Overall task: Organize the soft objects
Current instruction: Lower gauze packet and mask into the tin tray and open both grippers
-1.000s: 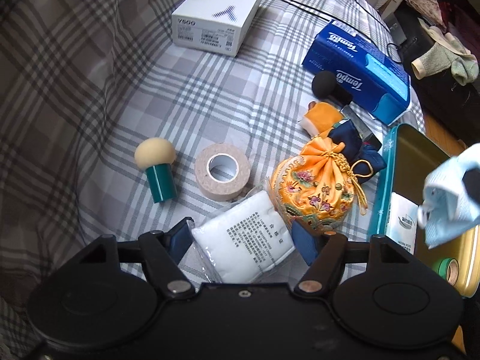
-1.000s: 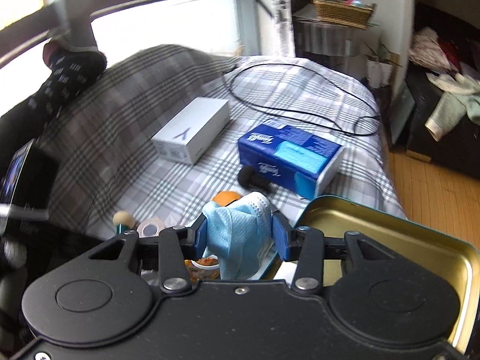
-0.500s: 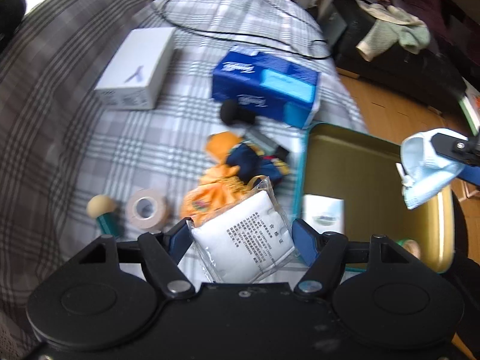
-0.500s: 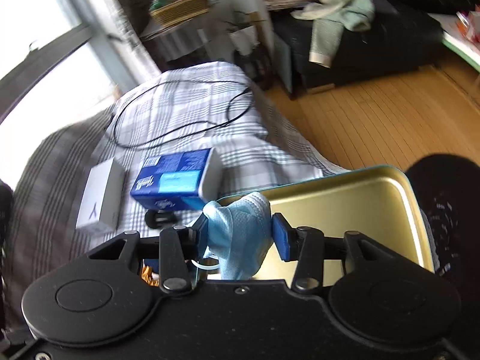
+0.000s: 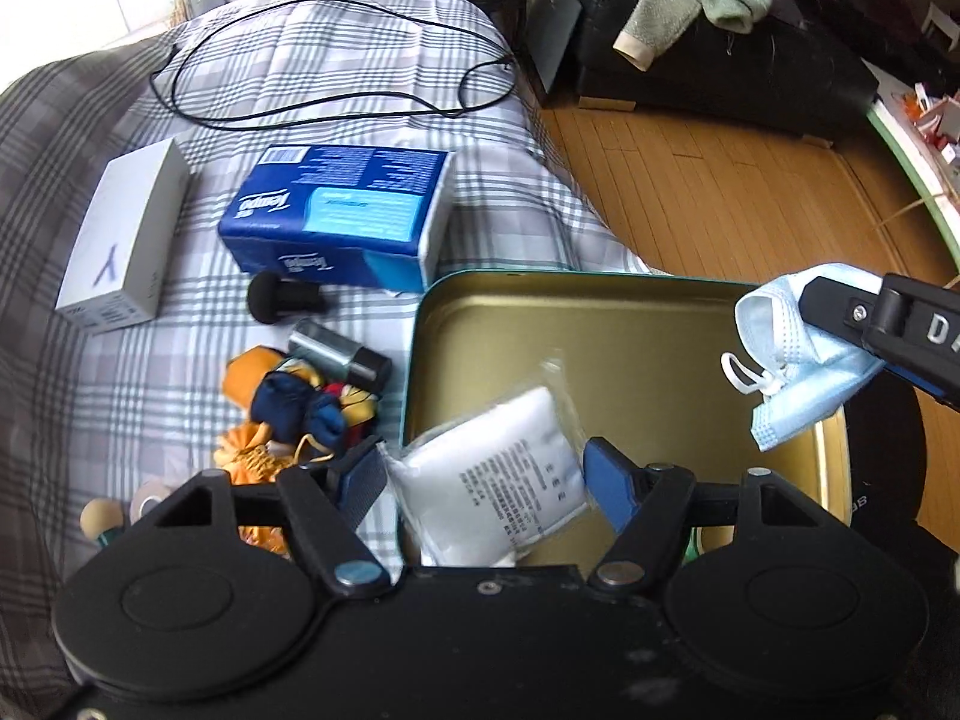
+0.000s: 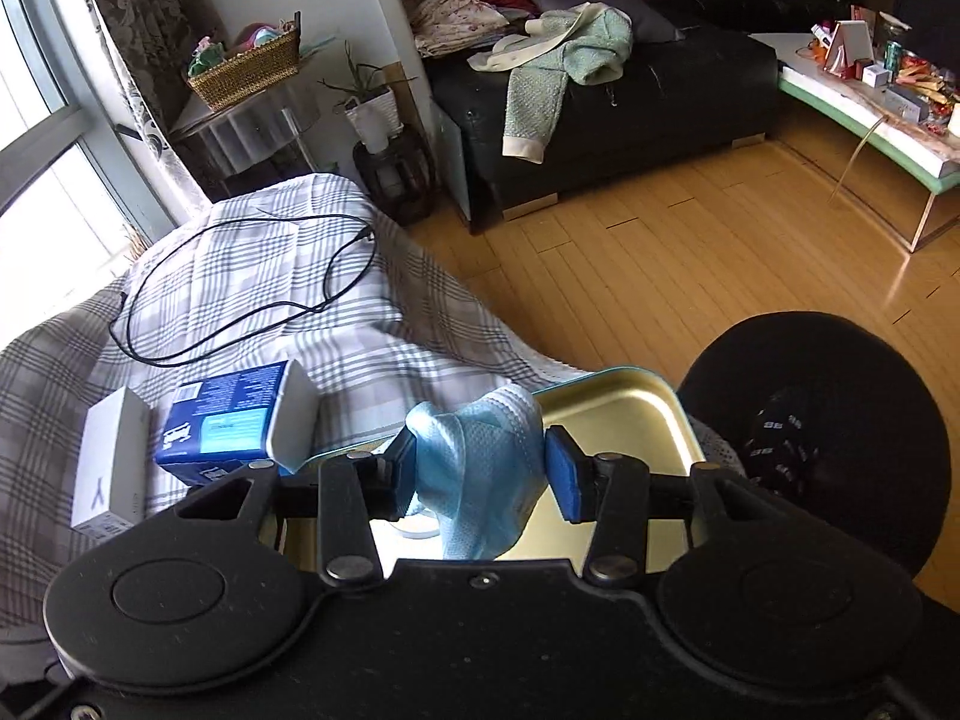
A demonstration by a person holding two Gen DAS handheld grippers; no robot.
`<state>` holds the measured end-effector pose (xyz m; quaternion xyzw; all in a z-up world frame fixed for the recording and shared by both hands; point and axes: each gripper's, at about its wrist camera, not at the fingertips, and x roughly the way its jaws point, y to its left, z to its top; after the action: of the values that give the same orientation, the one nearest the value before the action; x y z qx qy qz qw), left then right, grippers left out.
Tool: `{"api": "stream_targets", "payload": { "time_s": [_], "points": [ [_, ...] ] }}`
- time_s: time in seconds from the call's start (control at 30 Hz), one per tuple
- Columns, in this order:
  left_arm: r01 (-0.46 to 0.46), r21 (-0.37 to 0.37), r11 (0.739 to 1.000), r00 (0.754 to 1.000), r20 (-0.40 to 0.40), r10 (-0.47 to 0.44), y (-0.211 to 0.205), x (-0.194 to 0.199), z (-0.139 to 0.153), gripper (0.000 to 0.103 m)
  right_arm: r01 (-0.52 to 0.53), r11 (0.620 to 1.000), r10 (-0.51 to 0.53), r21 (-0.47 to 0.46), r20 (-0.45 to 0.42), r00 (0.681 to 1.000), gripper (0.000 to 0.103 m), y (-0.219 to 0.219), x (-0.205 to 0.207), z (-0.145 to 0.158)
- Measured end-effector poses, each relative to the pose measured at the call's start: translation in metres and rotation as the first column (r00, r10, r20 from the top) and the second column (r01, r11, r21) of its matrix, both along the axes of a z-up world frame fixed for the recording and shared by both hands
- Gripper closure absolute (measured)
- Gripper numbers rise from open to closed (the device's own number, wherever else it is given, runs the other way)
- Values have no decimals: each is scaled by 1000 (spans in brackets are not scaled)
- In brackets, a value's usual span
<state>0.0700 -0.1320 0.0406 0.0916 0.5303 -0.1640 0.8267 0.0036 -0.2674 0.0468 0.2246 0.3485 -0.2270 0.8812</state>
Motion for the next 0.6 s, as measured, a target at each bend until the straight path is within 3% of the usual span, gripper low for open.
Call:
{"api": "stream_targets", "payload": {
  "time_s": [0.2,0.3,0.47,0.6],
  "points": [
    [-10,13,1000,999,-33,10,-21,13,-15,32,12,999,-12,-46,0,1000,53,-3,-3,3],
    [-7,14,1000,999,-34,8,-26,14,-17,27,5,999,-4,-43,11,1000,47,-4,-5,4],
    [12,26,1000,1000,-9,-12,-25,6,-14,18,5,999,-5,-54,14,1000,45,-3,-6,5],
    [6,26,1000,1000,-7,-6,-23,5,-12,17,16,997,-14,-69,23,1000,36,-3,-7,6]
  ]
}}
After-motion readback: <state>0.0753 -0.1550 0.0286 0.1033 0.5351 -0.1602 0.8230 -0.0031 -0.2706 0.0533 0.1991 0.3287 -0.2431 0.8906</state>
